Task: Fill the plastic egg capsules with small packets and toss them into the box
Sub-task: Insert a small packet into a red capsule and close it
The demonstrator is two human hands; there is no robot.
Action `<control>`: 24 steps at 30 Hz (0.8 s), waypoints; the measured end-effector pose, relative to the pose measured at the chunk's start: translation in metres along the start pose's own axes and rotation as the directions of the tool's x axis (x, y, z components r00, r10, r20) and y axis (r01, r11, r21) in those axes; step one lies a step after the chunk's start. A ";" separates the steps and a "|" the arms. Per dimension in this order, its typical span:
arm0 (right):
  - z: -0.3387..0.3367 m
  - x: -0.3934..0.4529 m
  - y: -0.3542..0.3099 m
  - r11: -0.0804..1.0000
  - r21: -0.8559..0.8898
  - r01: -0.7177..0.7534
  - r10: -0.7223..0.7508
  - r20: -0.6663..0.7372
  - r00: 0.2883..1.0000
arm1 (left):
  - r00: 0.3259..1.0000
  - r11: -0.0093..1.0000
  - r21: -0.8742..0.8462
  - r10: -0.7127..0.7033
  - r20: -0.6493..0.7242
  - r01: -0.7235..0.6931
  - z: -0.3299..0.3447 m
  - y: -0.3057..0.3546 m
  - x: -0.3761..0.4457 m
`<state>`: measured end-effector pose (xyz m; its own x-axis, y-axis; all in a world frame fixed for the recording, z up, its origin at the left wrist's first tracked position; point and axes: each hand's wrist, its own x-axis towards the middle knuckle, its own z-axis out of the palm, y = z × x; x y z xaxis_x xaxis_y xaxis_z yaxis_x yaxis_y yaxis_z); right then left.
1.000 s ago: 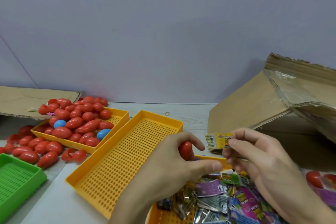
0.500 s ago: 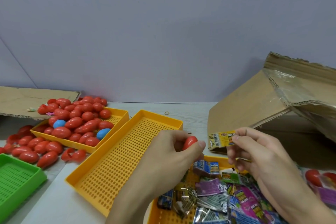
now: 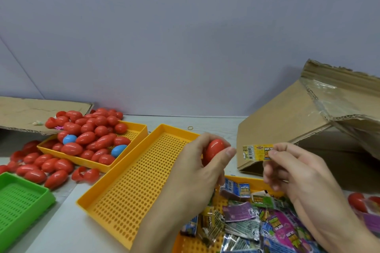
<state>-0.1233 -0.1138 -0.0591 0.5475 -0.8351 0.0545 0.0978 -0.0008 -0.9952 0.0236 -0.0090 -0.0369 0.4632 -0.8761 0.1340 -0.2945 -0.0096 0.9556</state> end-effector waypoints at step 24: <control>0.003 -0.001 -0.004 0.992 0.127 -0.018 0.020 -0.012 1.000 | 0.981 0.926 -0.376 -0.049 -0.187 -0.026 0.007 0.001 0.005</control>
<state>-0.1217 -0.1108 -0.0547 0.5390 -0.8416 0.0341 0.1929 0.0840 -0.9776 0.0195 -0.0169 -0.0368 0.6254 -0.7687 0.1340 0.0298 0.1952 0.9803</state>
